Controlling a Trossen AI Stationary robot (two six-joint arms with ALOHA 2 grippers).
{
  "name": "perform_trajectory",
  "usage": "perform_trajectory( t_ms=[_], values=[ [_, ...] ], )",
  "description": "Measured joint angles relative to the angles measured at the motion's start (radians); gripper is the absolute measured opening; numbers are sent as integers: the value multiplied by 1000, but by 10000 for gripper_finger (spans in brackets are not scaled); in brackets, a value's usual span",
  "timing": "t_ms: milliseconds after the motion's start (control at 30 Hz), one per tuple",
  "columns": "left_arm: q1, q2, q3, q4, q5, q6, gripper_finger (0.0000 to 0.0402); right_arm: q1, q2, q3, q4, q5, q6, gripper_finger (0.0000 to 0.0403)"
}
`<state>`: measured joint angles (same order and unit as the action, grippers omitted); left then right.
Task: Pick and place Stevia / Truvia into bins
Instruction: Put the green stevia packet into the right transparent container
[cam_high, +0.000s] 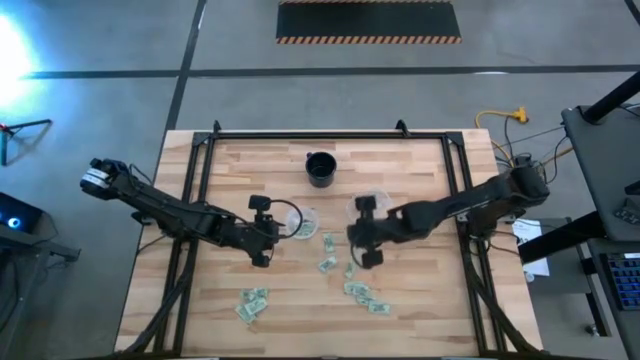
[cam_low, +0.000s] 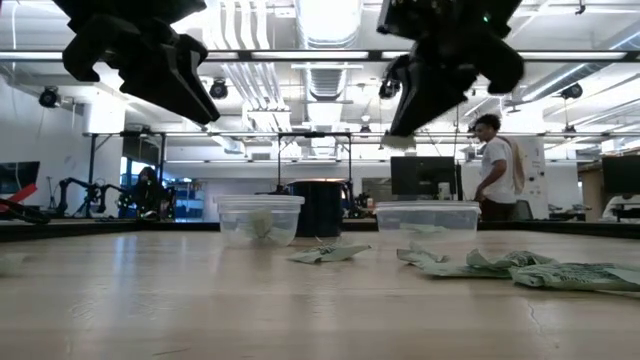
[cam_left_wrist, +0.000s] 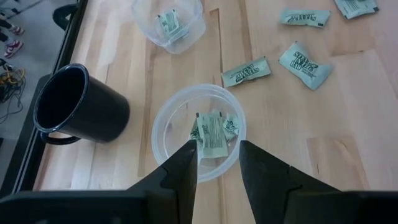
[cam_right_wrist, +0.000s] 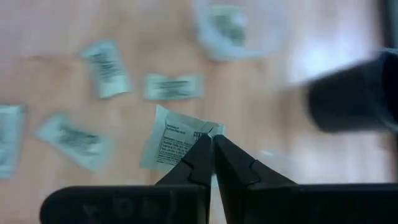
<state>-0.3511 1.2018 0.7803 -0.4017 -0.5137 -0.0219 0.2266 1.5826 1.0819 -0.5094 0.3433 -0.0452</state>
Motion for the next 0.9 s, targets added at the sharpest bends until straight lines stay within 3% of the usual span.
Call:
perform_trajectory(
  t_ms=[133, 500, 700, 900],
  values=[
    [0, 0, 0, 1, 0, 0, 105, -59, -75, -15, -52, 73, 17, 8],
    [0, 0, 0, 2, 0, 2, 105, -257, -128, -170, 5, 78, 89, 8],
    [0, 0, 0, 1, 0, 9, 105, -317, -107, -260, 141, 12, 135, 8],
    [0, 0, 1, 3, 0, 10, 105, -326, -114, -284, 148, -15, 158, 24]
  ],
)
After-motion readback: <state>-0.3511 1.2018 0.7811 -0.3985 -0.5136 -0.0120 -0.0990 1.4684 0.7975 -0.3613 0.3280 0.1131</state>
